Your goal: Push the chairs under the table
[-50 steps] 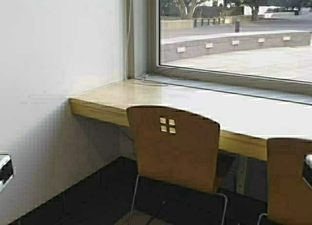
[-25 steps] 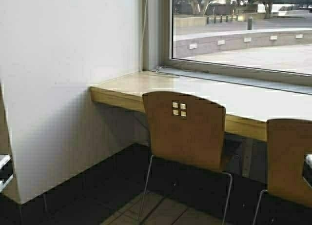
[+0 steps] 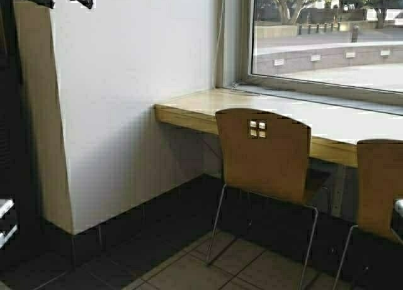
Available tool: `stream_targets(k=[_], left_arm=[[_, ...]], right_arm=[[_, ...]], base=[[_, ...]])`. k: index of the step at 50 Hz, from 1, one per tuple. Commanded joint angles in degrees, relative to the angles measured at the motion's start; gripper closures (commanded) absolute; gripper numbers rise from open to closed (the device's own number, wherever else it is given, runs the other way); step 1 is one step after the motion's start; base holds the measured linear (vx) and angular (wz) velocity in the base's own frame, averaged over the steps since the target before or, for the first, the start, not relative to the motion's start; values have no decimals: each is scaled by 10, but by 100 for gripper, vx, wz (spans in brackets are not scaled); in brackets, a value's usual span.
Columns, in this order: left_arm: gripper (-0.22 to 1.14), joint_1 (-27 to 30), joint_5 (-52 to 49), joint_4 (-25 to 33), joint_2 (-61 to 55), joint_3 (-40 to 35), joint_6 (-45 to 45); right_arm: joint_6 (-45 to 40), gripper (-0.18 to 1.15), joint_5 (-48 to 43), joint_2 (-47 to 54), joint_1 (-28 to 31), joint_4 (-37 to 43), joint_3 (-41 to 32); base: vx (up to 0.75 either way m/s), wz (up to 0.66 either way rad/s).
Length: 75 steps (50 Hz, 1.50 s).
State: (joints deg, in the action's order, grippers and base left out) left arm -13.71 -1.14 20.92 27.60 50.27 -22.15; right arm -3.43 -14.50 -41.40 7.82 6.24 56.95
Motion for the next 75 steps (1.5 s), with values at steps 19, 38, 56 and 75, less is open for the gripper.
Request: stream_targets(k=[19, 38, 56, 75], left_arm=[[-7, -2, 17, 0, -6, -9, 11], [-7, -1, 18, 1, -21, -11, 11], [-7, -1, 18, 2, -28, -17, 16], [-7, -2, 18, 0, -45, -18, 13]], right_arm=[[1, 4, -5, 25, 0, 3, -24], [2, 4, -1, 48, -1, 12, -25], [1, 4, 0, 52, -1, 13, -22], [0, 4, 9, 69, 0, 21, -28]], base=[[-39, -14], [-37, -27], [-30, -11], [-28, -16]])
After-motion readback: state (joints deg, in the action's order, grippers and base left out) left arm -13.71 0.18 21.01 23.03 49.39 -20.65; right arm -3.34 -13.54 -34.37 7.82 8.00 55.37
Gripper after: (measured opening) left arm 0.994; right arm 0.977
